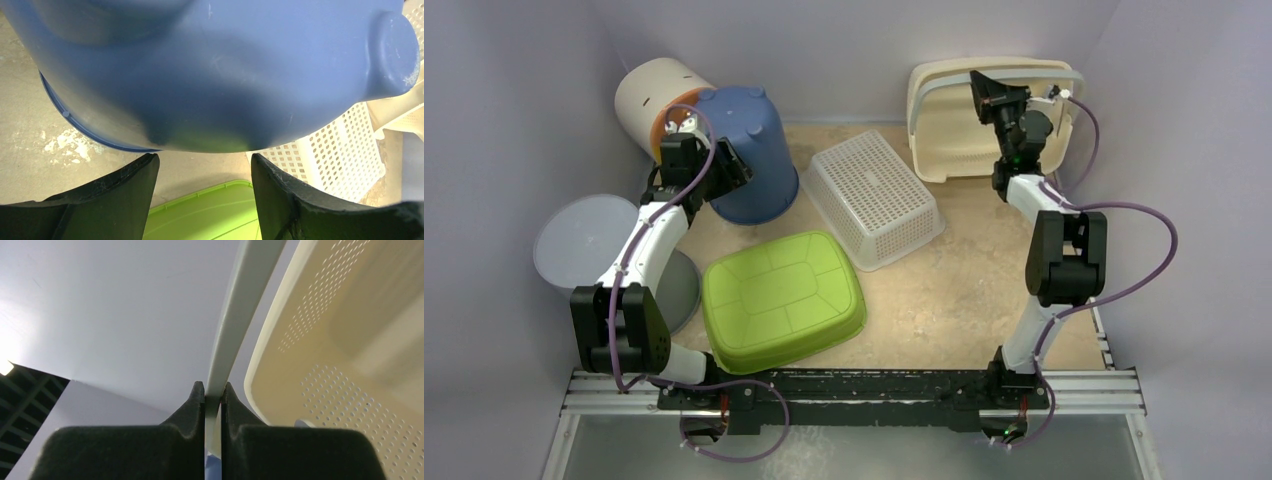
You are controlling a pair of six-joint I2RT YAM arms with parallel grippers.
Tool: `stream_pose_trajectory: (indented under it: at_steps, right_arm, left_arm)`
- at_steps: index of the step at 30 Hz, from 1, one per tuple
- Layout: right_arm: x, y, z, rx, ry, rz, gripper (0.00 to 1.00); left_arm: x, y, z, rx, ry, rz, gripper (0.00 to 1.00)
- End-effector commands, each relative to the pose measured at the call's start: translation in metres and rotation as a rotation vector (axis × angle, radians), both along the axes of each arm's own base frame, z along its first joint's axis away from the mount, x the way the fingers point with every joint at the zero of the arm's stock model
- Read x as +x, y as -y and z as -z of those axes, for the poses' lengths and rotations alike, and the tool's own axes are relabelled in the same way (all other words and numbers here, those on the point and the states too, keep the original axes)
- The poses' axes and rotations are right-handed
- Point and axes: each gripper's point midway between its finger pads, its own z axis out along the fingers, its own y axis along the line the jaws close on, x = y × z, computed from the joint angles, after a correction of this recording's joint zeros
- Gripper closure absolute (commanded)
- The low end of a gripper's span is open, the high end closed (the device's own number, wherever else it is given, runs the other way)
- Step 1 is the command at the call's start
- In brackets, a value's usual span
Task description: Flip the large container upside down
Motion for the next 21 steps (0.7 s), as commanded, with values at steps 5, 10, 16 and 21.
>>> stream_pose_trajectory:
  at_steps: [5,10,16,21]
  right_arm:
    - [-0.042,0.027,-0.06,-0.094,0.198,0.127,1.0]
    - [-0.074,0.024,-0.004,-0.145,0.018,0.119,1.0]
    - [-0.115,0.031,0.086,-0.141,-0.239,0.138,1.0]
    - [-0.147,0.033,0.14,-0.079,-0.379,0.144,1.0]
  left_arm:
    - [0.006,0.0,-0.034,0.02,0.099,0.01,0.33]
    - [0.005,-0.001,-0.036,0.02,0.109,0.009,0.33]
    - [0.005,0.001,-0.031,0.008,0.105,0.014,0.33]
    - [0.005,0.002,-0.024,0.013,0.088,0.02,0.33]
